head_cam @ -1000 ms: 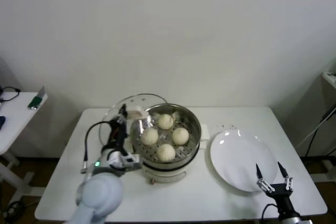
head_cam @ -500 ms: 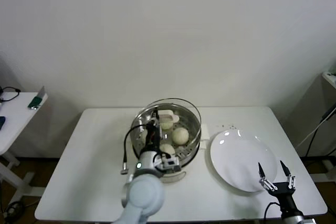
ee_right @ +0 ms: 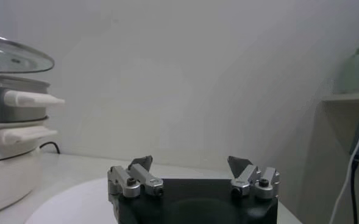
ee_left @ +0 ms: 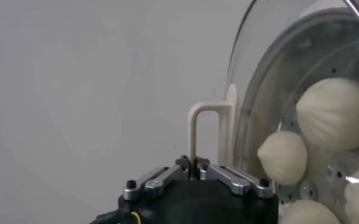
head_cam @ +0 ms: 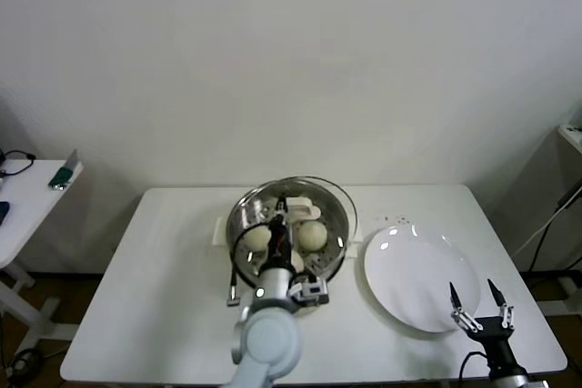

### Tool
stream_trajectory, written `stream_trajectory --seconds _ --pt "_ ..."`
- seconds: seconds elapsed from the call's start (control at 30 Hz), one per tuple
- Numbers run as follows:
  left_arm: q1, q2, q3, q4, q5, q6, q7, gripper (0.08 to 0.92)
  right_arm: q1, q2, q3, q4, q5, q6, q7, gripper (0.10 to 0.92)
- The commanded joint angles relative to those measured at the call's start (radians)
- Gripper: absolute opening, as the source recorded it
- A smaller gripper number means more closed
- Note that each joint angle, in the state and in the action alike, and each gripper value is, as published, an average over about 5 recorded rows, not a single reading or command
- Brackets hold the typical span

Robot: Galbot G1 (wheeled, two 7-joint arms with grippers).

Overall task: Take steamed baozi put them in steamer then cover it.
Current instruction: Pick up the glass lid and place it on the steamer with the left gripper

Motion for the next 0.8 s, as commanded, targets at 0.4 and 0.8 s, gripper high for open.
stream_trajectory --seconds 0.4,0.8 --pt "0.007 0.000 -0.007 0.042 0.060 -0.021 -0.031 0.144 -0.005 0.007 -0.001 -0.001 0.000 0.009 0.000 0.823" --pt "0.008 0.009 -0.031 0.056 0.075 -0.028 -0.036 0.144 -0.007 0.013 -0.002 0.000 -0.001 0.013 0.000 0.823"
